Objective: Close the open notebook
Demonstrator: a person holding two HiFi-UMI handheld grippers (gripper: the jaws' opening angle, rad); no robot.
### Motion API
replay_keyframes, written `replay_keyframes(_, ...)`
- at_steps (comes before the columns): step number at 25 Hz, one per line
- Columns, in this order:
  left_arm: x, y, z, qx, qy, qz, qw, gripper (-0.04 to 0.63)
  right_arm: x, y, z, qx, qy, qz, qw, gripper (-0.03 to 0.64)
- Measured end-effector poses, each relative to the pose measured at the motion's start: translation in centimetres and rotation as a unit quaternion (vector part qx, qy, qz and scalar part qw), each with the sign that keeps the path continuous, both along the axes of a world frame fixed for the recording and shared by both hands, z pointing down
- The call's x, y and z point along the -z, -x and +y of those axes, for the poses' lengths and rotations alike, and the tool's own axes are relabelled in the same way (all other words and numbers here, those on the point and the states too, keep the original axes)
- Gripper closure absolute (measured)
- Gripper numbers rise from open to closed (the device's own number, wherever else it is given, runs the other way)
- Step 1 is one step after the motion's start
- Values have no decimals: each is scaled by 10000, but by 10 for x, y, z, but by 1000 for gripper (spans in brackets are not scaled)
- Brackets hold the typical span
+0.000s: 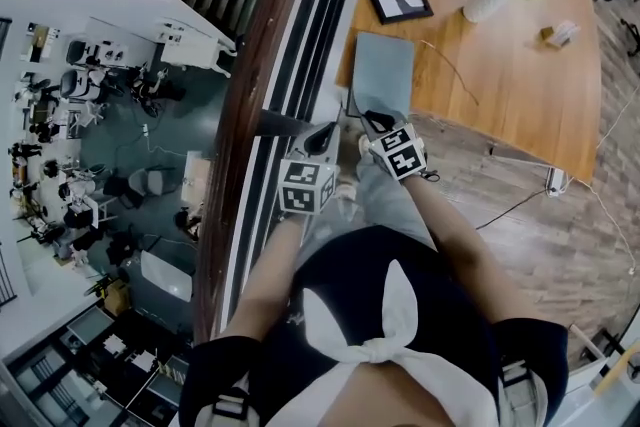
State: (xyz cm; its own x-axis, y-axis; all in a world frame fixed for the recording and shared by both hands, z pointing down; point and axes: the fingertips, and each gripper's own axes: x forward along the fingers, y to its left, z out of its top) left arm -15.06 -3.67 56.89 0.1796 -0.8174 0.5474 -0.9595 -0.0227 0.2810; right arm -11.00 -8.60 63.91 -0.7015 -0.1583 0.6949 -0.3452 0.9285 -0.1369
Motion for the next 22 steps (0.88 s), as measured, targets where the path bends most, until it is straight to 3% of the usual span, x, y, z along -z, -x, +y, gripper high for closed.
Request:
replay_keyframes(10,-1,3,7,93,28,-6,10000,577,-8,3,3,75,100,116,9999,567)
replay_keyframes(17,2,2,8,92,28,-3,10000,577,-5,3,11,276,529,114,9982,486)
replay_keyframes(22,8,4,8,96,-5,27,10000,577,11,1,15,105,838,-119,9964,485)
